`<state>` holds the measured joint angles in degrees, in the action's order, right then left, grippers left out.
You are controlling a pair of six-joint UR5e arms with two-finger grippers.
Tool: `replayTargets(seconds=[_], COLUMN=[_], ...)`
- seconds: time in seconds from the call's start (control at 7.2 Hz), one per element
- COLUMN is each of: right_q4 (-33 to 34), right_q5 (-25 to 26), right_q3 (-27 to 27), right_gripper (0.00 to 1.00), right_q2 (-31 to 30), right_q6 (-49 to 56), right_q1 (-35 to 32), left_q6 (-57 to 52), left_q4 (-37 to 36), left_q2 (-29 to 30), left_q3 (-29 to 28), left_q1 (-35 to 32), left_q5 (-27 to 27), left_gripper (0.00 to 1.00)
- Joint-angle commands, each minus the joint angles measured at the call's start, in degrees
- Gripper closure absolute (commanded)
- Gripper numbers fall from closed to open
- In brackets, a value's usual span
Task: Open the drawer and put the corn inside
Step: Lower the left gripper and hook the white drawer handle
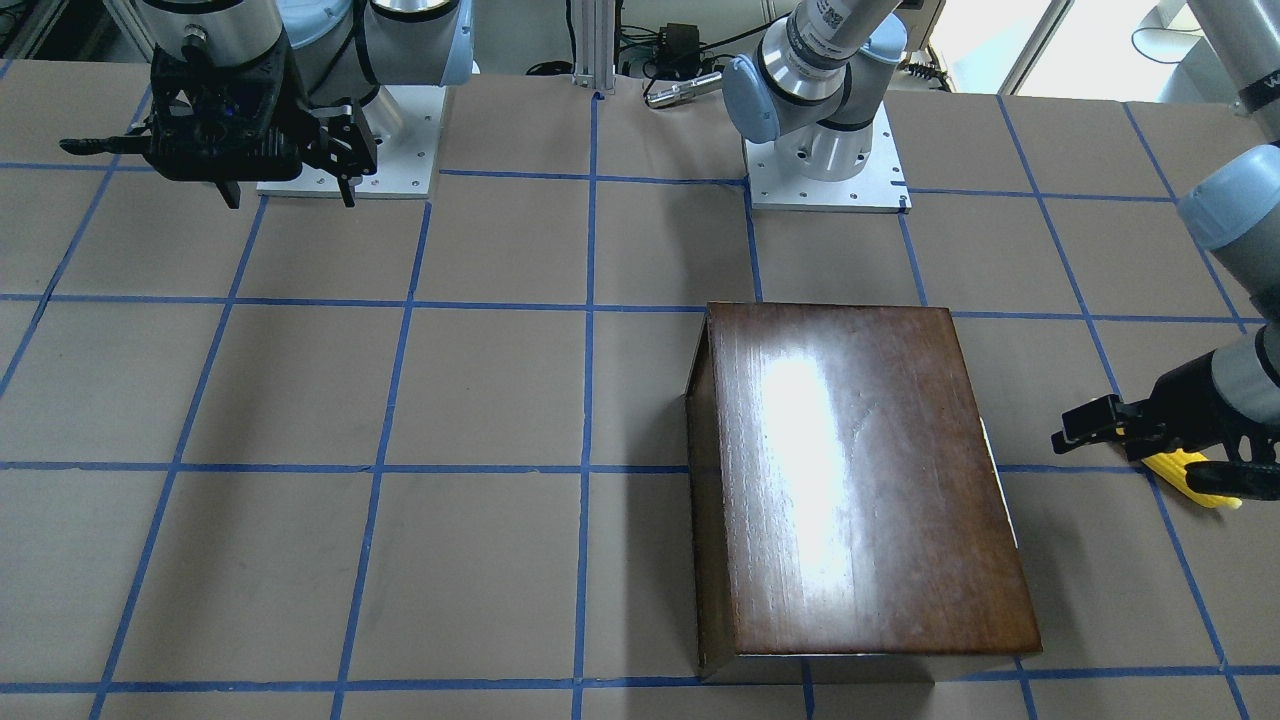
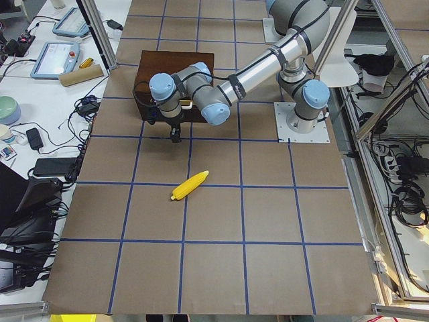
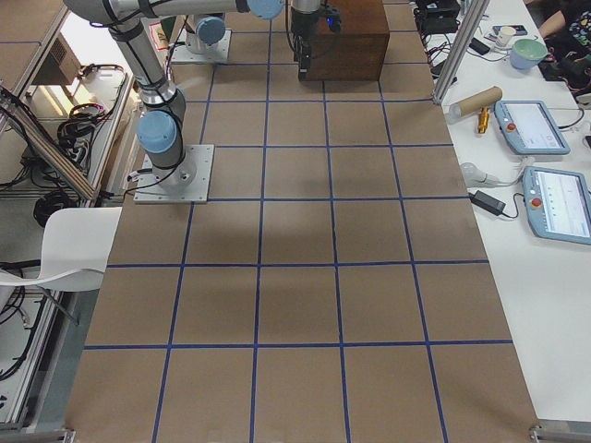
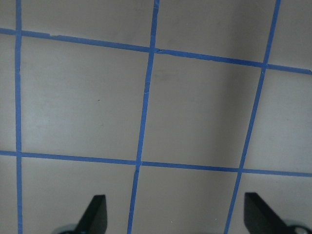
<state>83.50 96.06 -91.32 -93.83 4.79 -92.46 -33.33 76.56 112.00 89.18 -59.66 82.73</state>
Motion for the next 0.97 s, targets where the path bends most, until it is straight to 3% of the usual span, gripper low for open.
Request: replayTargets(seconds=[0.0,0.83], right_q4=[0.00,0.00], right_q5=[0.00,-0.09], right_q3=[0.00,0.00], right_gripper=[0.00,0.00], right_q2=[0.05,0.05], right_q6=[-0.05,-0.05], right_q1=[0.00,0.00], left_q6=[-0.16,0.10], left_q4=[0.87,0.78], left_q2=[-0.55,0.85], left_q3=[-0.14,-0.14], left_q1=[-0.63,-3.36], left_q5=[-8.95,-10.83], left_gripper=[0.00,0.00])
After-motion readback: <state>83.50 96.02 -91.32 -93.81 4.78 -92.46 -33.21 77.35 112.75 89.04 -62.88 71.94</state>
